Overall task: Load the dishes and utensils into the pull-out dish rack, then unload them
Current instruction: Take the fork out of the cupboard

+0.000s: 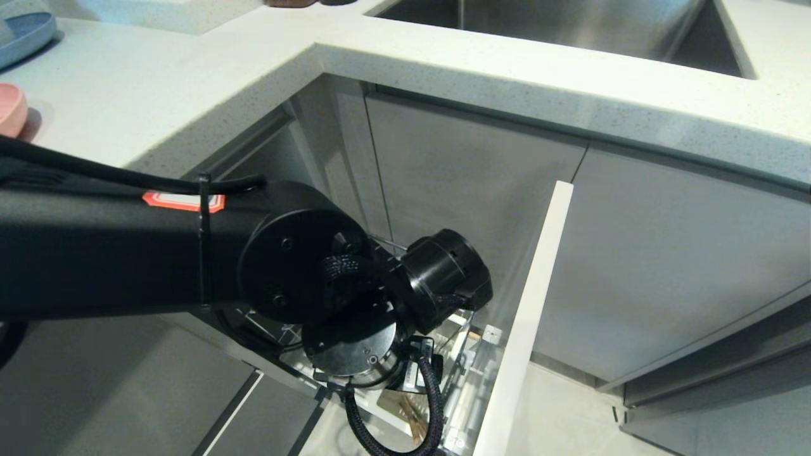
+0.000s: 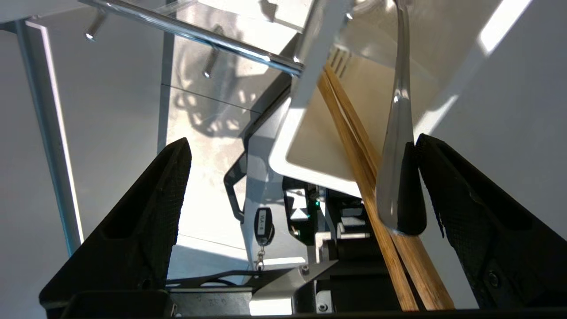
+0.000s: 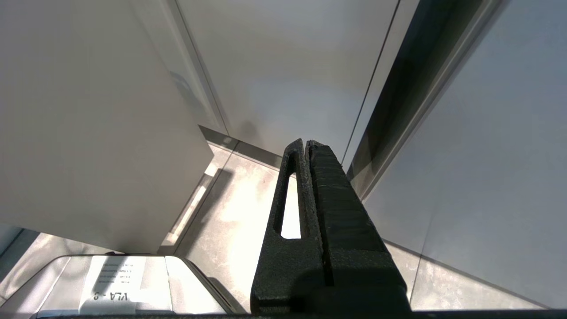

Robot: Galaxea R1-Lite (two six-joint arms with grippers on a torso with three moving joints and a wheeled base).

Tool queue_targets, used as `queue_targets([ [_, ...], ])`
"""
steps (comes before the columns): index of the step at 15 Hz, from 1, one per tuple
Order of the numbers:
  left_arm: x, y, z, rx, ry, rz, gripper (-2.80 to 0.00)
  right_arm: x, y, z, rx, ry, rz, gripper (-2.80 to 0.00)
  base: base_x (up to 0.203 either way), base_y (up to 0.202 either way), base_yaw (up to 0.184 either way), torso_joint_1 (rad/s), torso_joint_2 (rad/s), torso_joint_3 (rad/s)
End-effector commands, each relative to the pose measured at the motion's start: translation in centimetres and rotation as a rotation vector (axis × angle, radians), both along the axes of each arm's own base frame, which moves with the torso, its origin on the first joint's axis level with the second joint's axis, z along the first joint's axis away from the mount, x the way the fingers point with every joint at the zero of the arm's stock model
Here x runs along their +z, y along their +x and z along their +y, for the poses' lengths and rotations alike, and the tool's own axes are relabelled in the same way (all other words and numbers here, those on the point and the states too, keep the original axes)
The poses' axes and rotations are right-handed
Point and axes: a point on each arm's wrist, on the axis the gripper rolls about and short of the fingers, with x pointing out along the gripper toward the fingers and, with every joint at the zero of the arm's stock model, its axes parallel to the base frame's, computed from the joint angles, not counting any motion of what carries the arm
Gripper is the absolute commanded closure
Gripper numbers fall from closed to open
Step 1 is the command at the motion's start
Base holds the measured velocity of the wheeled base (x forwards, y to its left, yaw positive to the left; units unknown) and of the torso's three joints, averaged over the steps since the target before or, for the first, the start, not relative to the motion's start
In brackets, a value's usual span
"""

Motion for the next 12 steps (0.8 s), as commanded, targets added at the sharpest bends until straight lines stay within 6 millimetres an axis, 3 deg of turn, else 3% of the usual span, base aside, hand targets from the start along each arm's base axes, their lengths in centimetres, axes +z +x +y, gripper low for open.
queue_targets([
  [1,0.0,0.1,0.2,0.015,0.012,-0.011,-2.80,0.0,0.0,0.0,0.001,0.000,0.002,0.00,0.000,0.000,0.000,0.000,0.00,0.000],
  [12,-1.4,0.3,0.6,0.015,0.128,0.059,-2.80,0.0,0.0,0.0,0.000,0.001,0.001,0.00,0.000,0.000,0.000,0.000,0.00,0.000],
])
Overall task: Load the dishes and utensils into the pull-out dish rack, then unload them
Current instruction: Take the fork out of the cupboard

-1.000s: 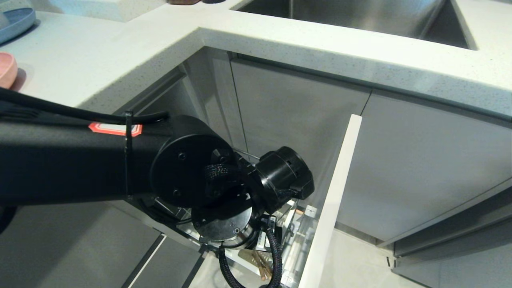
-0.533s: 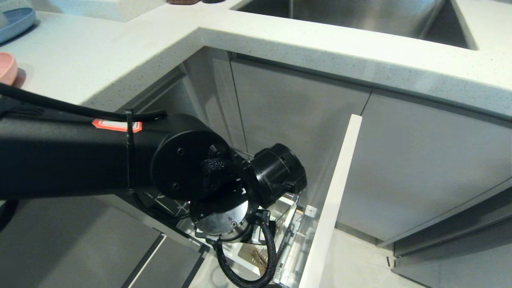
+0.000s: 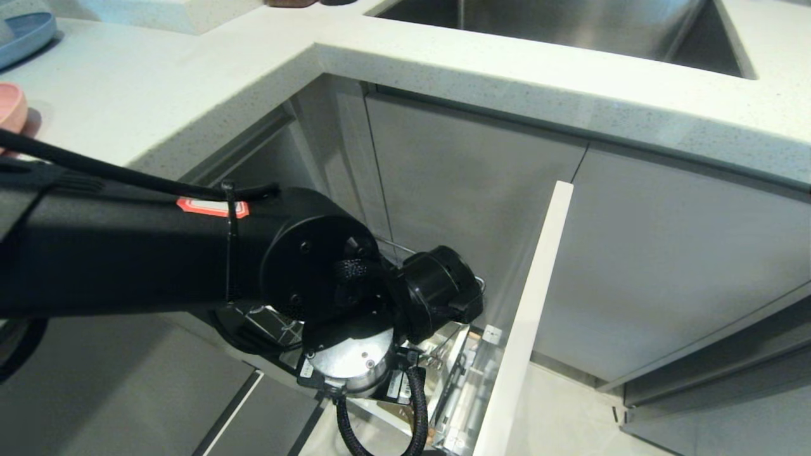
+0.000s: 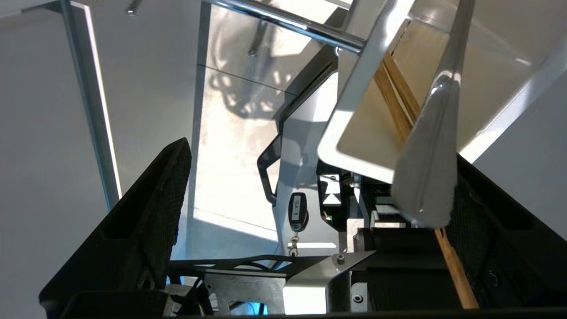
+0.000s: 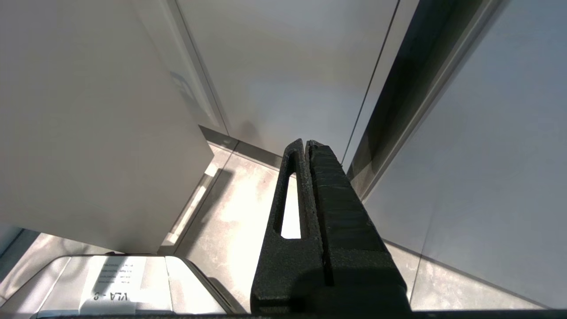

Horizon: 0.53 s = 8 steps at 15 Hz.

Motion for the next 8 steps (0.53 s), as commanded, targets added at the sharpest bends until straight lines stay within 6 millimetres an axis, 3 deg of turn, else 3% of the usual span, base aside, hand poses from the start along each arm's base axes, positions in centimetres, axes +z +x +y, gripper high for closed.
queue_targets([
  [1,-0.4,0.2,-0.3,0.002,0.008,0.007,-2.80,0.0,0.0,0.0,0.001,-0.001,0.001,0.00,0.000,0.000,0.000,0.000,0.00,0.000],
  [8,-0.7,0.6,-1.7,-0.027,-0.133,0.098,-2.80,0.0,0.0,0.0,0.001,0.001,0.002,0.00,0.000,0.000,0.000,0.000,0.00,0.000],
])
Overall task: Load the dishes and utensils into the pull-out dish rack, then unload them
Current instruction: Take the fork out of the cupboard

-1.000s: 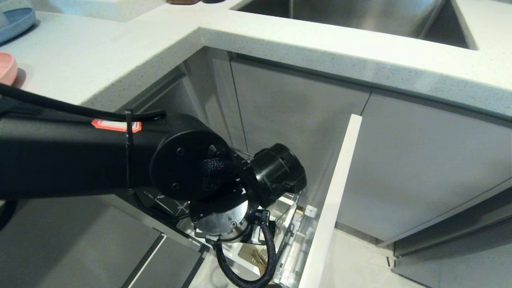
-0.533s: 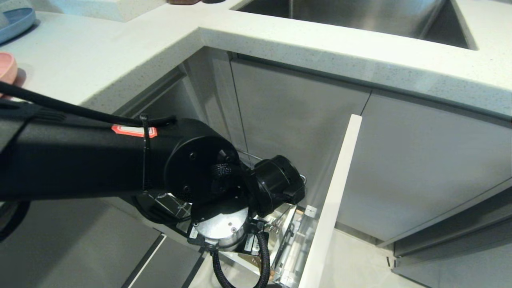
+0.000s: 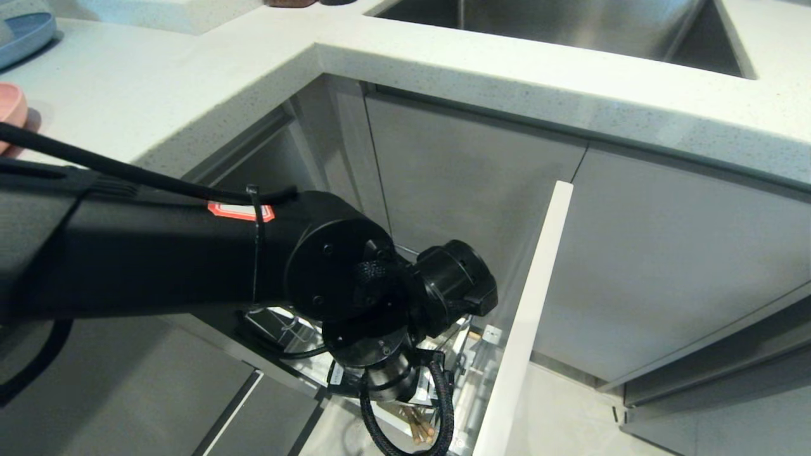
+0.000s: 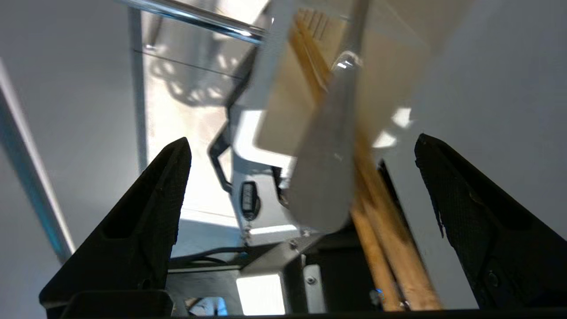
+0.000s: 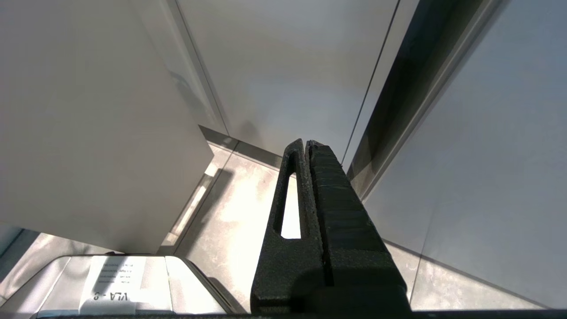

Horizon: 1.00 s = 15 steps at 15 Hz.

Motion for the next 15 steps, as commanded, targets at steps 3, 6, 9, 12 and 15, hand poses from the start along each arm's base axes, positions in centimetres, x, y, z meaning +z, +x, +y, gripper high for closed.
queue_targets([
  [3,-0.7,0.9,-0.2,0.023,0.009,0.009,-2.80,0.0,0.0,0.0,0.001,0.000,0.001,0.00,0.000,0.000,0.000,0.000,0.00,0.000],
  [6,-0.5,1.6,0.0,0.044,-0.020,-0.011,-2.80,0.0,0.0,0.0,0.000,0.000,0.000,0.00,0.000,0.000,0.000,0.000,0.00,0.000],
  [9,-0.2,1.9,0.0,0.052,-0.048,-0.031,-2.80,0.0,0.0,0.0,0.001,0.001,0.001,0.00,0.000,0.000,0.000,0.000,0.00,0.000],
  [12,-0.2,1.9,0.0,0.054,-0.048,-0.031,-2.80,0.0,0.0,0.0,0.000,0.000,0.001,0.00,0.000,0.000,0.000,0.000,0.00,0.000],
  [15,-0.1,1.8,0.1,0.052,-0.050,-0.033,0.00,0.0,0.0,0.0,0.000,0.000,0.001,0.00,0.000,0.000,0.000,0.000,0.00,0.000],
])
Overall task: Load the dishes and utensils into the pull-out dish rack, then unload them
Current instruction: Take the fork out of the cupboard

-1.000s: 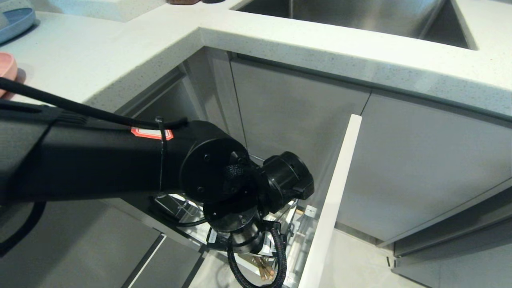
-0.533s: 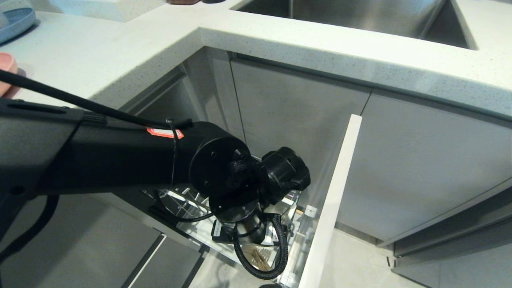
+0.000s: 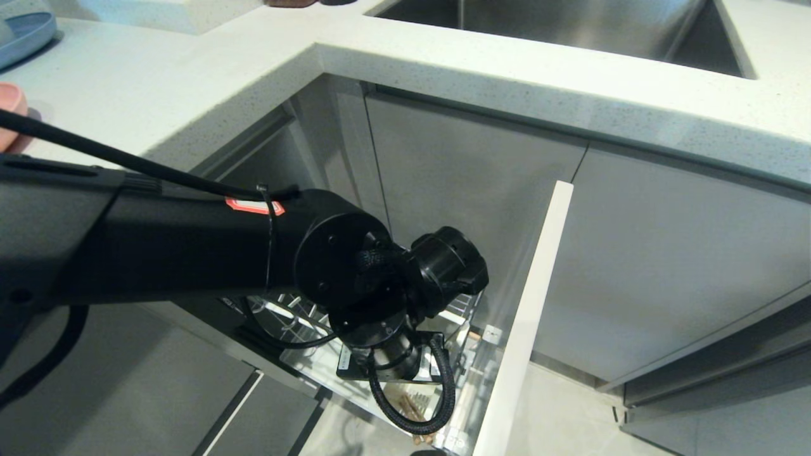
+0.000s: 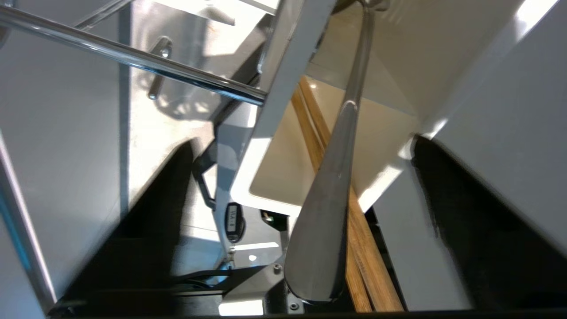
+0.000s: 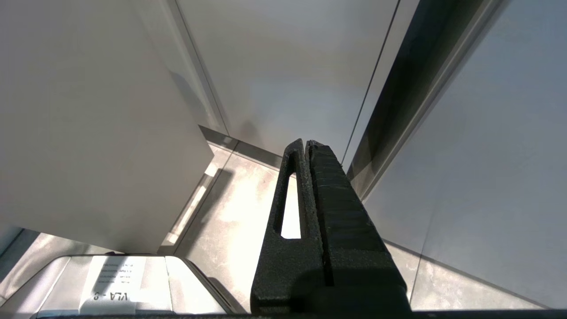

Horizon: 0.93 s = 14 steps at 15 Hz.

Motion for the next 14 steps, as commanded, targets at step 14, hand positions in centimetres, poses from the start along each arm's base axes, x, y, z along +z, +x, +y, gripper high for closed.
queue_targets([
  [14,0.88,-0.49,0.27,0.002,-0.019,-0.016,0.00,-0.04,0.01,0.00,0.000,0.001,0.001,0.00,0.000,0.000,0.000,0.000,0.00,0.000],
])
